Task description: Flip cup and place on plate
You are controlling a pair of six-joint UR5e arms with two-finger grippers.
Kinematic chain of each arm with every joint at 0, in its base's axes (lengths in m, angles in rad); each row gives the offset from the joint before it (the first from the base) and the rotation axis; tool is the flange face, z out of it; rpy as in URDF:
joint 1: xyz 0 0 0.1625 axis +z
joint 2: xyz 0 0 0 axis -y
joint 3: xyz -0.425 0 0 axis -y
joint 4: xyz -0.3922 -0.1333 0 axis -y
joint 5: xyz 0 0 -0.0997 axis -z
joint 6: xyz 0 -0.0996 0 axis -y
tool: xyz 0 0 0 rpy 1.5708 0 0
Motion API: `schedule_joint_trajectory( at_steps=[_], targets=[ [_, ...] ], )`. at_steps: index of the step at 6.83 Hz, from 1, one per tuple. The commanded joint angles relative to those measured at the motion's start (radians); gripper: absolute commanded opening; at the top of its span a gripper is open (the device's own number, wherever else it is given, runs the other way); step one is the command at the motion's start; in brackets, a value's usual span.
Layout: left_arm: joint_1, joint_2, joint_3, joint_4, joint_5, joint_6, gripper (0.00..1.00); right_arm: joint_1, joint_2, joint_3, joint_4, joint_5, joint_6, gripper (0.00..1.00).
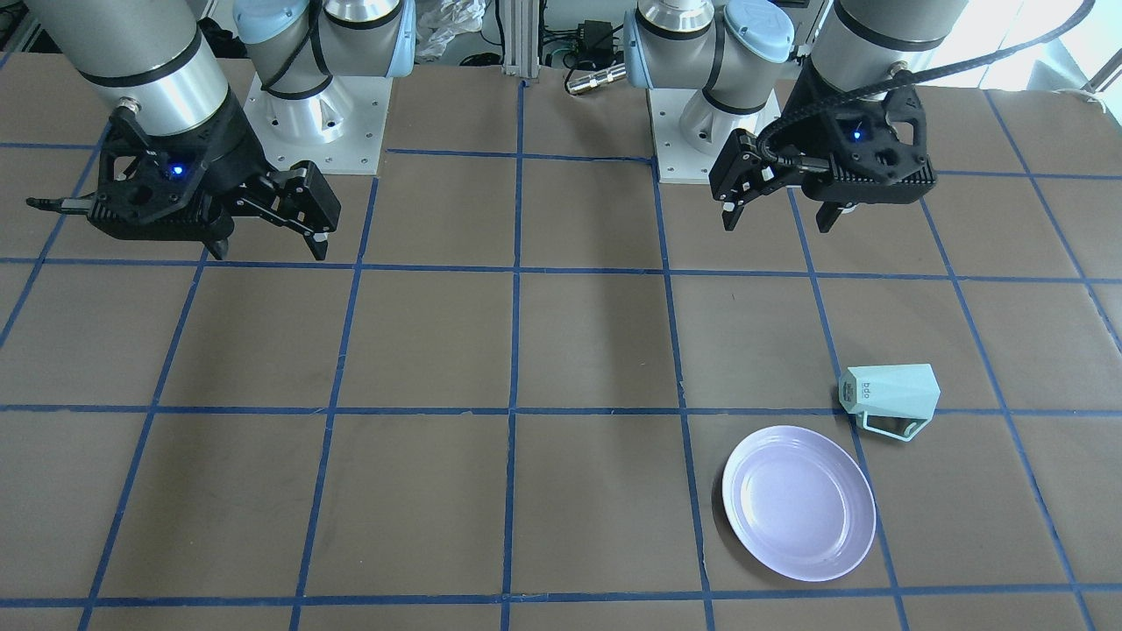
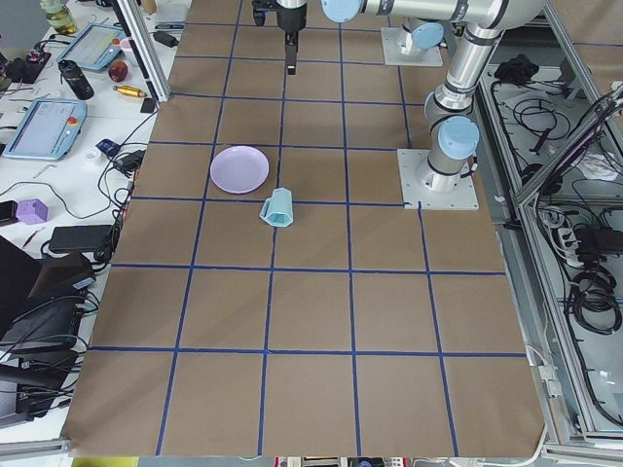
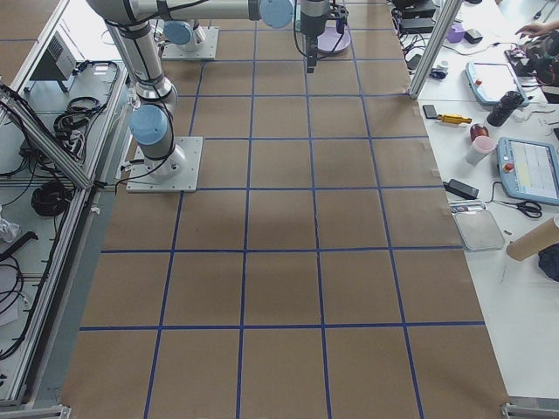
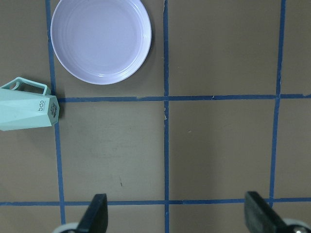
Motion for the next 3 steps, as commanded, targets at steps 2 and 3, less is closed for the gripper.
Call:
schedule_joint_trajectory(
  at_steps=[2, 3],
  targets=[
    [0.115, -0.009, -0.005, -0.031, -0.006, 0.098, 1.0, 0.0, 0.0, 0.0, 0.0, 0.0, 0.0, 1.0],
    [0.175, -0.014, -0.003, -0.067, -0.008, 0.156, 1.0, 0.0, 0.0, 0.0, 0.0, 0.0, 0.0, 1.0]
  ],
)
